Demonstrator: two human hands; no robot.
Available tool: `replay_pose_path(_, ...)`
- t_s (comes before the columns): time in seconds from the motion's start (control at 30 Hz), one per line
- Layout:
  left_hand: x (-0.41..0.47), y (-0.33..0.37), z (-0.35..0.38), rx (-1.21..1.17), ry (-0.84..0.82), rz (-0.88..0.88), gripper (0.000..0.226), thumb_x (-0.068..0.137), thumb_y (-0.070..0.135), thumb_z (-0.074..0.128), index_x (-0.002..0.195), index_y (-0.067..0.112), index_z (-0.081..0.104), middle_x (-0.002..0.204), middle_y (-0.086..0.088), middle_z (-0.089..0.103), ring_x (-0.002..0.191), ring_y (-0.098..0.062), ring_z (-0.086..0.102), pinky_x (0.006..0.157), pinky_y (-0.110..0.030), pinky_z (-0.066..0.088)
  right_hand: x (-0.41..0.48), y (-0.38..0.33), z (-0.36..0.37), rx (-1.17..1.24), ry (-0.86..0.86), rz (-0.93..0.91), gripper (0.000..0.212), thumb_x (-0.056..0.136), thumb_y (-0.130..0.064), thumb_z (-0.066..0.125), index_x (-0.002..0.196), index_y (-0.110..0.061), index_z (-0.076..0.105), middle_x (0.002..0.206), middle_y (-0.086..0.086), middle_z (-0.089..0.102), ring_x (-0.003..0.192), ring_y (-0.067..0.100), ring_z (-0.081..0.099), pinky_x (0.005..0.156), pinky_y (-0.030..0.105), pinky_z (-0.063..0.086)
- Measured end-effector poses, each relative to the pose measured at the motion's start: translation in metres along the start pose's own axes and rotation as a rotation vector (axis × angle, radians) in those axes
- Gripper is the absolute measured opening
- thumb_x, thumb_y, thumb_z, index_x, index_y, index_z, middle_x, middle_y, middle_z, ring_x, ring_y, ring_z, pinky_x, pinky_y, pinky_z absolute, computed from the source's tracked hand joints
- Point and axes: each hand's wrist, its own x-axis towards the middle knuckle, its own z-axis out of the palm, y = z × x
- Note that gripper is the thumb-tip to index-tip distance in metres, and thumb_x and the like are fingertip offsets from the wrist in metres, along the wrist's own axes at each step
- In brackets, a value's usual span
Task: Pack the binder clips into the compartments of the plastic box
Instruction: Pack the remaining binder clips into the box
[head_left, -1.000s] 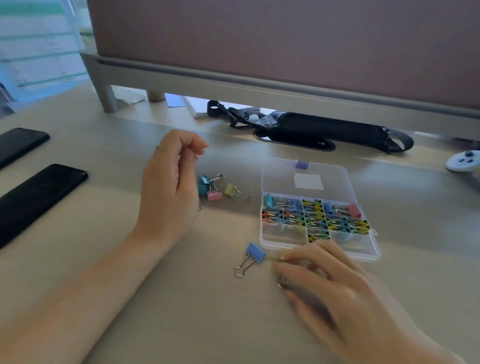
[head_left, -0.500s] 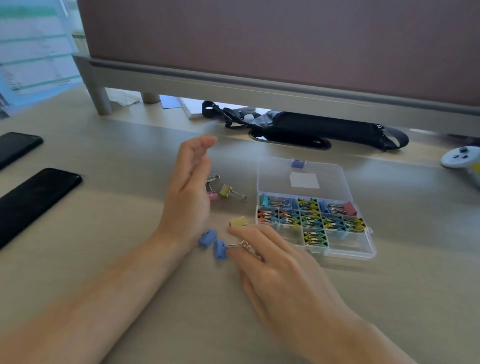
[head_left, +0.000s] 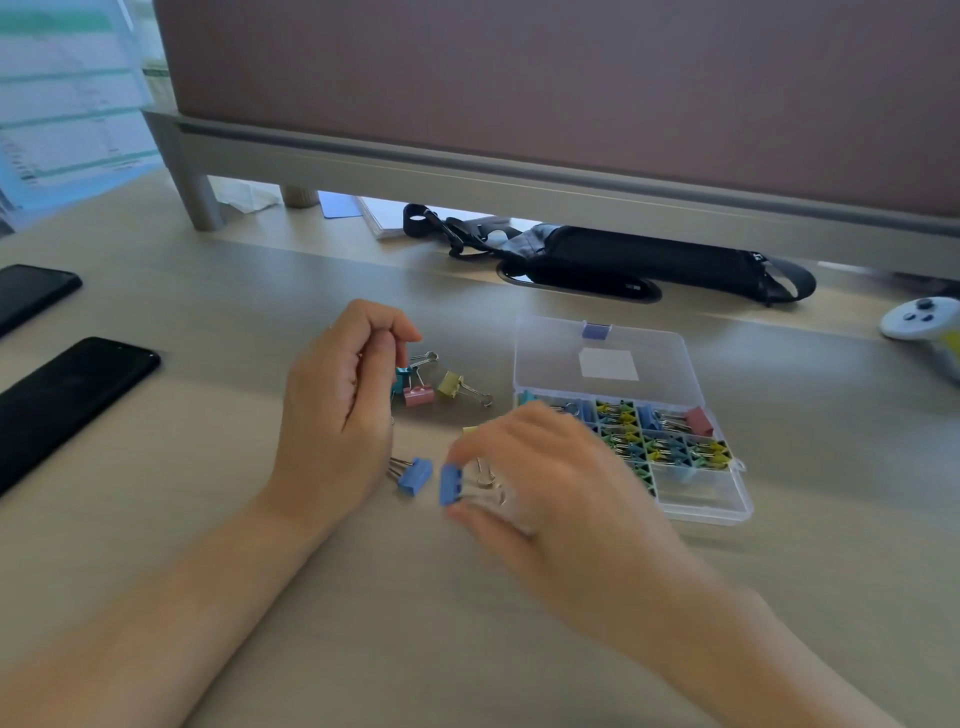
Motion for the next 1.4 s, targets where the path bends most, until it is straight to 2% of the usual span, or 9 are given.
replay_pose_path(0.2,-0.012,0.019,0.011,0.104,-0.357,0.221,0.009,0.096,0.019,0.063,0.104,0.016,0.066,0.096,0.011,0.065,0.093,-0.006,0.061,0.082,-0.019,0.044,-0.013,0.038,-0.029,0.168,0.070,0.253,0.029,0.087,-0.040,0.076,0.113,-0.030,0.068,0.092,-0.030,0.067,0.087,-0.025,0.055,0.079,-0.003,0.039)
replay_pose_path(0.3,-0.015,0.019,0.015,0.098,-0.500,0.263,0.023,0.089,0.030,0.071,0.108,0.018,0.067,0.103,0.013,0.066,0.102,-0.012,0.064,0.088,-0.034,0.051,-0.018,0.038,-0.022,0.132,0.057,0.219,0.037,0.086,-0.053,0.069,0.113,-0.029,0.062,0.091,-0.028,0.067,0.085,-0.028,0.052,0.078,-0.004,0.038)
replay_pose_path(0.4,-0.016,0.020,0.017,0.103,-0.537,0.289,0.030,0.087,0.031,0.078,0.114,0.020,0.069,0.109,0.013,0.068,0.107,-0.011,0.063,0.089,-0.040,0.051,-0.020,0.038,-0.022,0.114,0.072,0.170,0.035,0.088,-0.046,0.073,0.113,-0.028,0.057,0.096,-0.020,0.072,0.087,-0.032,0.048,0.079,-0.006,0.036)
replay_pose_path(0.63,-0.016,0.021,0.021,0.071,-0.503,0.278,0.028,0.086,0.031,0.080,0.112,0.020,0.075,0.108,0.012,0.072,0.104,-0.011,0.068,0.087,-0.039,0.054,-0.023,0.040,-0.022,0.126,0.196,0.124,0.035,0.086,-0.036,0.075,0.112,-0.017,0.061,0.096,-0.025,0.069,0.089,-0.030,0.050,0.092,-0.007,0.027)
replay_pose_path(0.87,-0.015,0.033,0.024,0.138,-0.327,0.268,0.017,0.087,0.018,0.077,0.103,0.018,0.075,0.098,0.016,0.073,0.096,0.006,0.066,0.093,0.002,0.029,-0.024,0.049,-0.032,0.345,0.199,0.232,0.033,0.083,-0.018,0.087,0.111,-0.021,0.071,0.100,-0.017,0.077,0.094,0.000,0.072,0.085,0.008,0.050)
replay_pose_path(1.0,-0.014,0.040,0.035,-0.171,-0.246,0.115,0.017,0.092,0.013,0.072,0.108,0.011,0.066,0.102,0.004,0.074,0.098,-0.017,0.073,0.089,-0.024,0.053,-0.016,0.030,-0.031,0.711,0.257,0.403,0.025,0.084,-0.003,0.083,0.103,-0.016,0.072,0.095,-0.008,0.078,0.094,0.009,0.076,0.082,0.018,0.058)
replay_pose_path(1.13,-0.016,0.046,0.045,-0.101,-0.229,0.193,0.013,0.090,0.016,0.076,0.099,0.011,0.068,0.104,0.007,0.076,0.091,-0.011,0.073,0.083,-0.023,0.055,-0.008,0.024,-0.039,1.136,0.305,0.646,0.035,0.082,-0.011,0.085,0.110,-0.012,0.064,0.094,0.005,0.079,0.092,0.023,0.078,0.085,0.035,0.063)
replay_pose_path(1.23,-0.021,0.044,0.047,-0.003,-0.231,0.309,0.015,0.089,0.021,0.078,0.097,0.008,0.073,0.110,0.009,0.075,0.096,-0.007,0.072,0.086,-0.023,0.055,-0.007,0.024,-0.044,1.293,0.339,0.717,0.048,0.070,-0.019,0.080,0.112,-0.006,0.061,0.090,0.011,0.078,0.082,0.021,0.077,0.075,0.026,0.062)
replay_pose_path(1.4,-0.019,0.036,0.044,-0.117,-0.259,0.183,0.020,0.086,0.023,0.081,0.102,0.014,0.075,0.098,0.006,0.078,0.087,-0.012,0.076,0.078,-0.038,0.061,-0.011,0.036,-0.047,1.576,0.307,0.785,0.033,0.072,-0.008,0.072,0.104,-0.005,0.065,0.093,0.014,0.077,0.078,0.018,0.077,0.073,0.020,0.062)
